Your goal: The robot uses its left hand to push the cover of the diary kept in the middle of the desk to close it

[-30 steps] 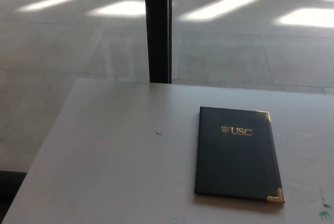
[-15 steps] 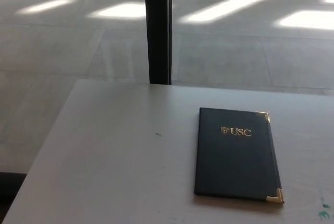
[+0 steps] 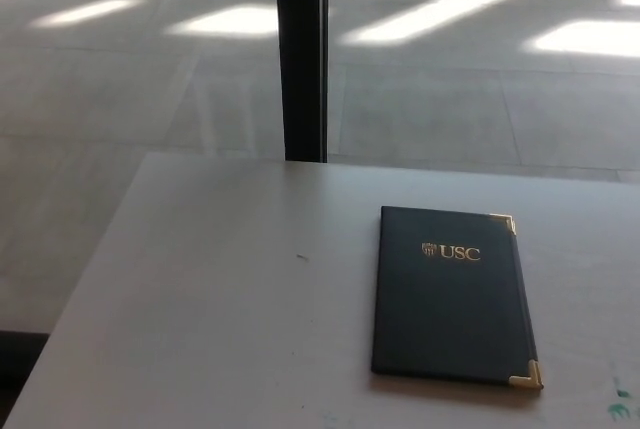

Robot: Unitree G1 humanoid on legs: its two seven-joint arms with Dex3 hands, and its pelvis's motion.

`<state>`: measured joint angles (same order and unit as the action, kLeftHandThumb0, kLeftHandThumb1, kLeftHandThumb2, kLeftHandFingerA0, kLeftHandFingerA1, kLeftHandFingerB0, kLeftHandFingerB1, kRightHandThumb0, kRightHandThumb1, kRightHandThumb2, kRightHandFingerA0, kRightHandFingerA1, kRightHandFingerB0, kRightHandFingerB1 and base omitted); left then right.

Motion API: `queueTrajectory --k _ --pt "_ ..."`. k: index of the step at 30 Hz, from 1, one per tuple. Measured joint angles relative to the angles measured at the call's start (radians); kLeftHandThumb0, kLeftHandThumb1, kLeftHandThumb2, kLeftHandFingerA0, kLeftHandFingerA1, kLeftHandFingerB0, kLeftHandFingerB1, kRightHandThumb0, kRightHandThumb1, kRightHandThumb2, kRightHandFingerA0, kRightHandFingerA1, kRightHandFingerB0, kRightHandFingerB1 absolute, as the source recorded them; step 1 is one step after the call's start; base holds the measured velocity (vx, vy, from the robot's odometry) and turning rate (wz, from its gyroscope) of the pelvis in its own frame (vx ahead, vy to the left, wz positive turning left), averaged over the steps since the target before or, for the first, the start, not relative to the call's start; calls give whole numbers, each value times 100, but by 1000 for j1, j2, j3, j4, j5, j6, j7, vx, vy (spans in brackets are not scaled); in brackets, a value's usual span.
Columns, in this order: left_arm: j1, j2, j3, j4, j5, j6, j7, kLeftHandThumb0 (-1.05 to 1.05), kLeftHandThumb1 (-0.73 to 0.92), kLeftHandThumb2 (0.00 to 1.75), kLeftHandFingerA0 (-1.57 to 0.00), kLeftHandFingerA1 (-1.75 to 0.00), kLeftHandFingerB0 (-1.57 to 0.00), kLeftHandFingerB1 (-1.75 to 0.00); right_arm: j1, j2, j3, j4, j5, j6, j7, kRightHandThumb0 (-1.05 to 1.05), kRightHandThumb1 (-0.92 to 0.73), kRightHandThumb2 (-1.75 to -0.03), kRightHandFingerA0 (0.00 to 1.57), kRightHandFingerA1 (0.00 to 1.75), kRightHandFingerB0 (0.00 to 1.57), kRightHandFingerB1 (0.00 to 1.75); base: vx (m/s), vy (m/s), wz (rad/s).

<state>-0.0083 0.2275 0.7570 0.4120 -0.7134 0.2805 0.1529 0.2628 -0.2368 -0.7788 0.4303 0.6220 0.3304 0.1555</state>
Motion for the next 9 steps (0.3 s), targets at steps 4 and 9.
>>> queueTrajectory --k 4,9 --pt "-3 -4 -1 -10 -4 7 -3 -91 92 90 -15 -60 -11 -52 8 -2 -4 7 5 0 10 -87 -92 -73 46 70 44 53 0 0 0" --pt "4 -9 -17 -19 -1 15 -3 -91 92 83 -19 -59 -16 -51 22 -4 -7 -2 10 1 19 -93 -79 -91 45 71 42 57 0 0 0"
